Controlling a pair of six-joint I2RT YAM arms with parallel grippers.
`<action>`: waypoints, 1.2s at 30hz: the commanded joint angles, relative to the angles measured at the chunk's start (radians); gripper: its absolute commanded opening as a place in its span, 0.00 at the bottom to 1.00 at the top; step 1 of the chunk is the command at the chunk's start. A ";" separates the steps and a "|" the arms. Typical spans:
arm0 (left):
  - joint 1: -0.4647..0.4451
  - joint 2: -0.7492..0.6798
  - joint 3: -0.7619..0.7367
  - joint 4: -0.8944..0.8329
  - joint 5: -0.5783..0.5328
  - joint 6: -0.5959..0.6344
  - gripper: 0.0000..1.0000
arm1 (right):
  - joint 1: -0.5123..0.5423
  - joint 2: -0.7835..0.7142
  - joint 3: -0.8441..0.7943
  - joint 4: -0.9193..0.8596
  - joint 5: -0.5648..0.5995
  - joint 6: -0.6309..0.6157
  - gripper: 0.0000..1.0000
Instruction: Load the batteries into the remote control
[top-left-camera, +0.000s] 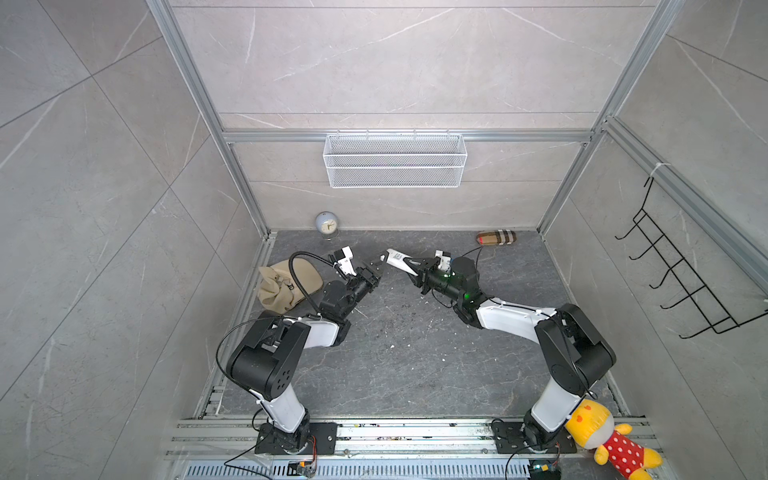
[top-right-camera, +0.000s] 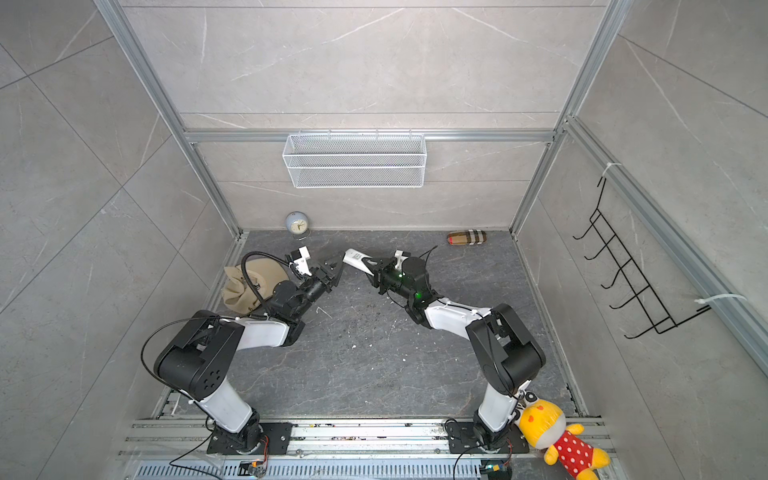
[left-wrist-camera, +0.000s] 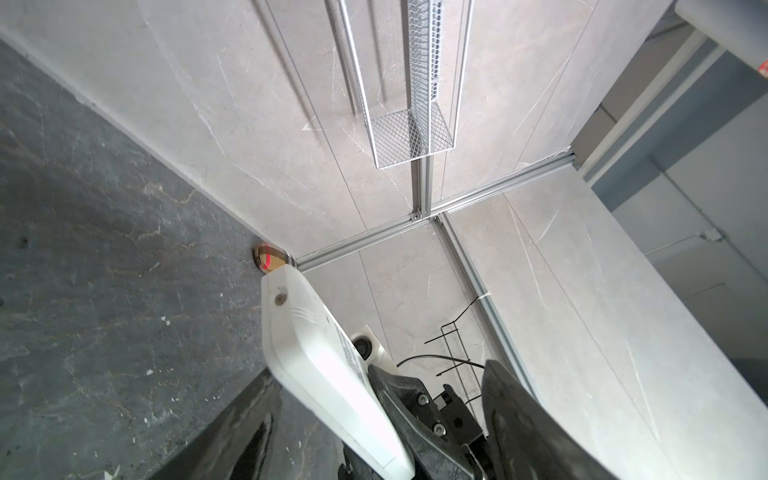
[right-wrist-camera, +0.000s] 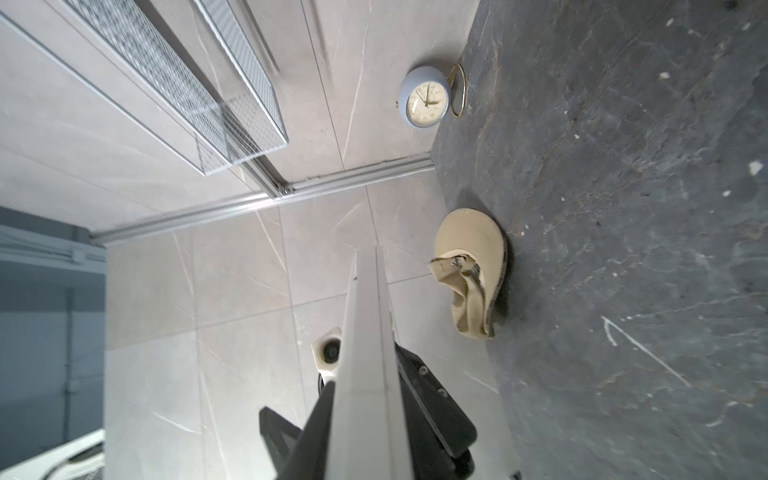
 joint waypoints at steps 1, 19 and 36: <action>0.003 -0.036 0.015 0.052 -0.004 0.153 0.76 | 0.014 0.022 -0.015 0.170 0.097 0.175 0.24; 0.042 0.045 0.150 0.053 0.084 0.094 0.76 | 0.062 0.137 0.044 0.365 0.160 0.353 0.24; 0.098 0.104 0.233 0.053 0.186 0.006 0.82 | 0.060 0.162 0.169 0.326 0.127 0.371 0.23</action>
